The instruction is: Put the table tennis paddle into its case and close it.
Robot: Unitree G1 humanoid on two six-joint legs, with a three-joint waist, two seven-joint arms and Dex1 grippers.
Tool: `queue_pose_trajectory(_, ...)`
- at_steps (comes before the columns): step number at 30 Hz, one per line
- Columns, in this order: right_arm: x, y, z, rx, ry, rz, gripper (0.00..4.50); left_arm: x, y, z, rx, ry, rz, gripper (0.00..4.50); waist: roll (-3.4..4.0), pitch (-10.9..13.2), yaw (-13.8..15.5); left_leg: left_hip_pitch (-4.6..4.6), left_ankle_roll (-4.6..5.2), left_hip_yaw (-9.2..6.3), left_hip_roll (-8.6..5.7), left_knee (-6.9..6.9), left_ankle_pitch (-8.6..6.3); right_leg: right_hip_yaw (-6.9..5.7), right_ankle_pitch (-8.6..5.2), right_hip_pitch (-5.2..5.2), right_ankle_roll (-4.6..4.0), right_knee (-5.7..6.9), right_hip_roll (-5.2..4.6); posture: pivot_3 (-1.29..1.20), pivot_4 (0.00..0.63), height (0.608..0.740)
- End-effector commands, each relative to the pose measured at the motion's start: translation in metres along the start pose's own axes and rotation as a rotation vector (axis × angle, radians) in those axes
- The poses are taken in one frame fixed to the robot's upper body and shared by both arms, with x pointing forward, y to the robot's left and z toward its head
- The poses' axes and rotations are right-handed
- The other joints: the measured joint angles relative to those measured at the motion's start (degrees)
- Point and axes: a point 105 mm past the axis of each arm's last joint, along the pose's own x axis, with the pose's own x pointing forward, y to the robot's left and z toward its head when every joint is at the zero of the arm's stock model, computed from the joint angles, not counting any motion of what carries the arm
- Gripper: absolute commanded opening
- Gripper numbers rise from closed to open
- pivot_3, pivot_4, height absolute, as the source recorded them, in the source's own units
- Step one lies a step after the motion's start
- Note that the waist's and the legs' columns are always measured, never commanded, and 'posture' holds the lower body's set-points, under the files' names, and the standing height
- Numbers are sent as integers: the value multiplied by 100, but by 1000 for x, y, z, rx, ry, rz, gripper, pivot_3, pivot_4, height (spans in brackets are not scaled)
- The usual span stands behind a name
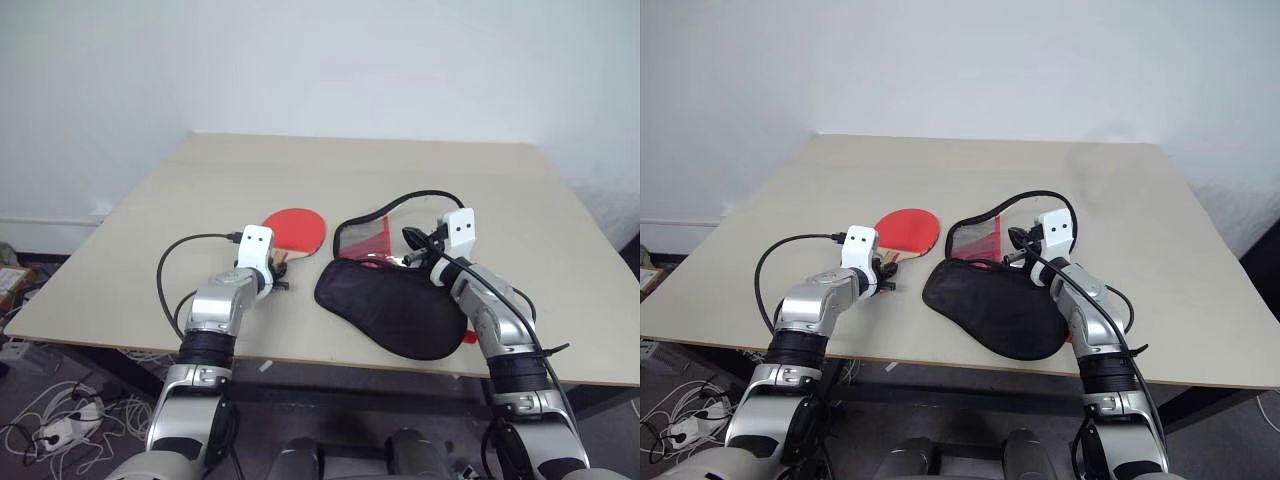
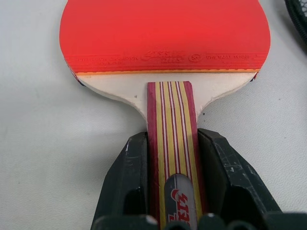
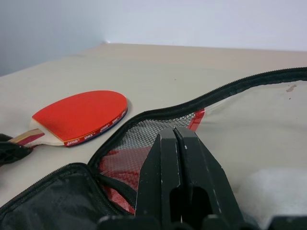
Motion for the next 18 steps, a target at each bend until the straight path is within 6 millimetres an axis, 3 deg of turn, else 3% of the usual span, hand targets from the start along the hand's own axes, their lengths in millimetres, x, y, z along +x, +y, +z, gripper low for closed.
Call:
queue_pose_trajectory(1, 4, 2, 21, -23, -67, 11, 0, -7, -6, 34, 58, -145, -20, 1091, -1, 1, 7, -3, 0, -1, 0, 0, 0, 0, 0, -1, 0, 0, 0, 0, 0, 740)
queue_pose_trajectory(9, 4, 3, 21, -24, -66, 14, 0, -11, -3, 44, 57, -216, -9, 1091, -2, 1, -3, -8, 0, 1, 1, -11, 0, 1, 1, -15, 0, -2, 0, 0, 0, 740)
queue_pose_trajectory(18, 4, 0, 22, -30, -70, 4, 0, -24, 1, 72, 94, -383, -56, 1091, -2, 1, -7, -12, 0, 2, 1, -13, 0, 1, 1, -19, -1, -2, 0, 0, 0, 740)
